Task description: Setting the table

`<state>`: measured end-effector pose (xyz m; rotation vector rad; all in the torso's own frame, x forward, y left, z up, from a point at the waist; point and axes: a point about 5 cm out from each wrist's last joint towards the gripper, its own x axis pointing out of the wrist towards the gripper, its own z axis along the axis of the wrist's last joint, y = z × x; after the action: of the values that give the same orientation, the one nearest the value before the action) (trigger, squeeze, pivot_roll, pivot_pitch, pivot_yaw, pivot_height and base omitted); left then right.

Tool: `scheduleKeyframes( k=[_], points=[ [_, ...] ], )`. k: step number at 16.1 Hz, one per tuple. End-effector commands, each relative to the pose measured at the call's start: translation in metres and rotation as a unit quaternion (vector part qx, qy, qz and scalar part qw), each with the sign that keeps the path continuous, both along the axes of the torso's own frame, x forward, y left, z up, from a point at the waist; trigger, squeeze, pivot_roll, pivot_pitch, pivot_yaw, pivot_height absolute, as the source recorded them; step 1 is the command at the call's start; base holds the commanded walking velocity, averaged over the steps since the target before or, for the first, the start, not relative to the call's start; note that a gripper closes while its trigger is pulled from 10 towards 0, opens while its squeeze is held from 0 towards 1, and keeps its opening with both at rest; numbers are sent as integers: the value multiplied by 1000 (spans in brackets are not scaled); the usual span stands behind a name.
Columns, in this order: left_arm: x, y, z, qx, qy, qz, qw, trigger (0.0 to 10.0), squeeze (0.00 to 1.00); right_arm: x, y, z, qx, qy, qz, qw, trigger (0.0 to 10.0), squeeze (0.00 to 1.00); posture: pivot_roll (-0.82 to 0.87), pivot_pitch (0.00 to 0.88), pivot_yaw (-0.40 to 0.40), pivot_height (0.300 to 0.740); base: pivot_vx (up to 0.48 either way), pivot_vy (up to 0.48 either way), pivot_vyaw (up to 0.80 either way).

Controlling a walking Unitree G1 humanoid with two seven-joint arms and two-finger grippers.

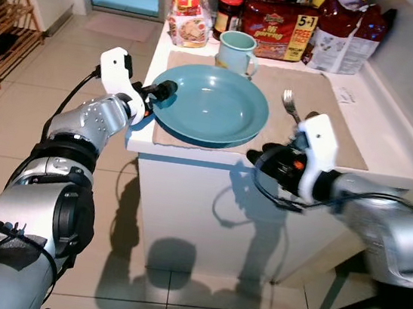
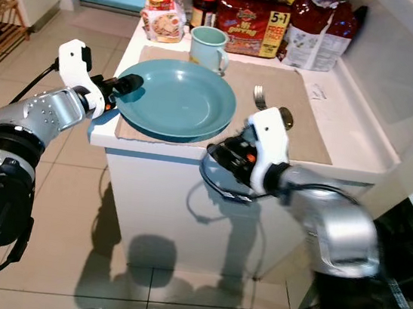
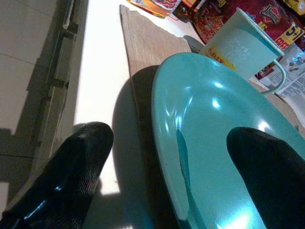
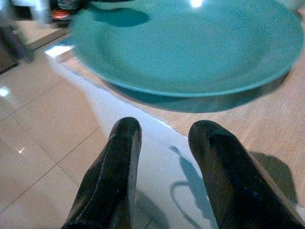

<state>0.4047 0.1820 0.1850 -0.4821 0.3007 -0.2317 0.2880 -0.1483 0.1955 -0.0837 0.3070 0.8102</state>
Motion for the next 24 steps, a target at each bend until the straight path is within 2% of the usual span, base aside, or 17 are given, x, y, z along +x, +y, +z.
scheduleKeyframes(
  k=[1,2,3,4,14,24],
  points=[
    [1,-3,0,-1,10,-4,1000,7922,0,-7,0,5,7,3,32,999,10000,0,-53,57,-36,740,0,0,0],
    [1,-3,-1,-3,11,-4,1000,3922,0,-11,-2,7,5,7,46,999,10000,0,-53,57,-34,740,0,0,0],
    [1,-3,-1,-3,11,-5,1000,784,0,-12,-3,7,3,7,51,999,10000,0,-53,57,-34,740,0,0,0],
    [1,-4,-1,-6,11,-7,1000,0,0,-14,-5,8,0,9,58,998,10000,0,-53,56,-33,740,0,0,0],
    [1,0,3,-1,5,-10,1000,0,0,-16,-7,5,-11,20,70,997,10000,0,-48,44,-30,740,0,0,0],
    [3,6,9,0,-2,-2,1000,0,0,-9,-6,5,-18,13,63,998,10000,0,-39,6,-27,740,0,0,0]
  ],
)
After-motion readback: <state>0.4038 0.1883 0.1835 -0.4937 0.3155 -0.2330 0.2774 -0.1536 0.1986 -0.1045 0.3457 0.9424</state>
